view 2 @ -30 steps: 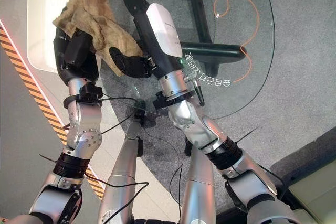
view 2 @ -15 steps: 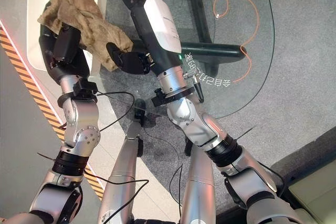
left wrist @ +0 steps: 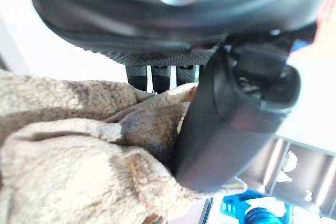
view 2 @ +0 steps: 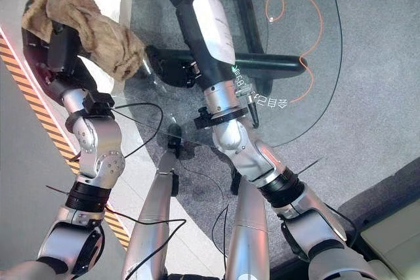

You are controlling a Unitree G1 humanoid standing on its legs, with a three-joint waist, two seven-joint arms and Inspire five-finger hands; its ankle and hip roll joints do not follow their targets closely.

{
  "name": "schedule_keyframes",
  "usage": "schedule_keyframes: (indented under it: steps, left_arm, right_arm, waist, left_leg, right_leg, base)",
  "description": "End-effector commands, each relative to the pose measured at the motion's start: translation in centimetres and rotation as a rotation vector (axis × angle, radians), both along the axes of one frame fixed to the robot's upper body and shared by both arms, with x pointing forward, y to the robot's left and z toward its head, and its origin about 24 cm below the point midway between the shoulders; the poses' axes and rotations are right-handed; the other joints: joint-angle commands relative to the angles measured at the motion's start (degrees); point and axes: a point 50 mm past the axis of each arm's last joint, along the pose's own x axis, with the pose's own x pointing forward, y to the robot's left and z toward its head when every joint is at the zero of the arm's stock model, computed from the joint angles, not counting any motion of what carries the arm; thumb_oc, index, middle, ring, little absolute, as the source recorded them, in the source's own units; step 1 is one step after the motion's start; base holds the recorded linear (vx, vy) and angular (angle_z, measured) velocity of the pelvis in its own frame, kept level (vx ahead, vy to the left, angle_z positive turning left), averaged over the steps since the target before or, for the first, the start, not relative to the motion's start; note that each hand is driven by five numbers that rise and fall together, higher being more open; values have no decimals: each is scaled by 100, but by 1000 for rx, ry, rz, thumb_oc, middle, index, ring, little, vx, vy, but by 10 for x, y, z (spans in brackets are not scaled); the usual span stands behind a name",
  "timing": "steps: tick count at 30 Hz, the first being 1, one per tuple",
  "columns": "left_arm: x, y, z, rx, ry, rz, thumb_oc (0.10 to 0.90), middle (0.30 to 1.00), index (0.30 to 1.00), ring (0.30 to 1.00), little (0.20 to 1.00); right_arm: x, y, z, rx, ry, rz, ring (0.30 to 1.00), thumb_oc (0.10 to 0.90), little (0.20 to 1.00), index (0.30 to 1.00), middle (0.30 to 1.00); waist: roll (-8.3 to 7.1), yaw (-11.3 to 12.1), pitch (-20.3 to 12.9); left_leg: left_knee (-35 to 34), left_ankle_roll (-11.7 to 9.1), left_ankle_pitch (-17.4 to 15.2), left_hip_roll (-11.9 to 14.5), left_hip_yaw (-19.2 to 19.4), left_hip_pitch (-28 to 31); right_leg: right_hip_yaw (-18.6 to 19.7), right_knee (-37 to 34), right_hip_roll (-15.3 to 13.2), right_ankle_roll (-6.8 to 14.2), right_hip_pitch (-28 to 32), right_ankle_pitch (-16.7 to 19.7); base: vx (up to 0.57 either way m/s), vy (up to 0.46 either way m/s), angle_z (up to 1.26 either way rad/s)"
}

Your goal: Wipe the table with a cloth and put it in the basket.

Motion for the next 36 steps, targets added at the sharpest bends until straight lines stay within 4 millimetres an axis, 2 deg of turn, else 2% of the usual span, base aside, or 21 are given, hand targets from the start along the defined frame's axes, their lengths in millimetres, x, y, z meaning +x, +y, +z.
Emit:
schedule_keyframes:
  steps: [1, 5, 7, 14, 15, 16, 19, 21, 22, 26, 36]
  left_arm:
    - [-23, 15, 66, 25, -368, 167, 100, 300, 300, 300, 200]
    - [-18, 23, 66, 16, -351, 222, 100, 300, 300, 300, 200]
    - [-18, 23, 66, 16, -351, 227, 100, 300, 300, 300, 200]
    - [-17, 38, 60, 25, -320, 324, 100, 300, 300, 300, 200]
    - [-15, 41, 61, 38, -307, 349, 100, 300, 300, 300, 200]
    - [-15, 42, 62, 40, -302, 356, 100, 300, 300, 300, 200]
    - [-11, 54, 65, 50, -282, 398, 100, 300, 300, 300, 200]
    - [-10, 57, 66, 57, -272, 418, 100, 300, 300, 300, 200]
    - [-9, 63, 69, 60, -262, 439, 100, 300, 300, 300, 200]
    - [-7, 74, 82, 81, -239, 493, 100, 300, 300, 300, 200]
    - [1, 94, 121, 130, -156, 650, 100, 300, 300, 300, 200]
  right_arm:
    - [-18, 8, 40, 92, -220, 50, 900, 800, 900, 900, 900]
    - [-1, -13, 31, 151, -200, -94, 900, 800, 900, 900, 900]
    - [1, -15, 29, 155, -199, -107, 900, 800, 900, 900, 900]
    - [23, -72, -4, 278, -160, -393, 900, 800, 900, 900, 900]
    - [29, -88, -11, 311, -138, -474, 900, 800, 900, 900, 900]
    - [31, -94, -13, 328, -129, -498, 900, 800, 900, 900, 900]
    - [41, -131, -29, 437, -65, -635, 900, 800, 900, 900, 900]
    - [43, -143, -37, 479, -37, -686, 900, 800, 900, 900, 900]
    - [44, -160, -49, 527, -10, -750, 900, 800, 900, 900, 900]
    - [43, -194, -71, 616, 42, -888, 900, 800, 900, 900, 900]
    - [37, -245, -112, 762, 217, -1081, 900, 800, 900, 900, 900]
  waist:
    - [-141, -85, -146]
    - [-136, -163, -146]
    - [-137, -168, -146]
    - [-160, -317, -146]
    - [-163, -345, -146]
    - [-162, -354, -146]
    - [-155, -403, -146]
    - [-146, -419, -146]
    - [-135, -438, -146]
    - [-141, -472, -146]
    - [-159, -563, -146]
  left_leg:
    - [504, 613, -927, -700, 596, 282]
    - [448, 594, -922, -669, 633, 325]
    - [444, 592, -922, -667, 635, 328]
    - [495, 606, -1030, -637, 670, 380]
    - [518, 606, -1056, -626, 681, 386]
    - [518, 607, -1064, -620, 688, 393]
    - [515, 606, -1102, -589, 715, 414]
    - [498, 603, -1106, -576, 727, 427]
    - [488, 609, -1122, -560, 740, 438]
    - [456, 610, -1138, -523, 760, 461]
    - [439, 591, -1150, -425, 831, 453]
  right_leg:
    - [-160, -1718, 463, 74, 380, 989]
    - [-114, -1791, 453, 88, 410, 1010]
    - [-111, -1794, 453, 91, 412, 1011]
    - [-37, -1801, 452, 123, 432, 1013]
    - [-23, -1802, 446, 128, 435, 1015]
    - [-16, -1809, 446, 128, 441, 1017]
    - [20, -1829, 451, 134, 451, 1016]
    - [34, -1840, 462, 133, 455, 1019]
    - [43, -1837, 470, 129, 453, 1015]
    - [48, -1855, 495, 121, 467, 1021]
    - [60, -1933, 520, 94, 477, 1047]
  base:
    - [0, 0, 0]
    - [-16, 28, 0]
    - [0, 0, 0]
    - [-17, 32, -6]
    - [-17, 31, -4]
    - [-15, 37, -3]
    - [-16, 39, -2]
    - [-13, 38, -4]
    - [-16, 37, -5]
    - [-16, 16, -9]
    - [-5, 3, -2]
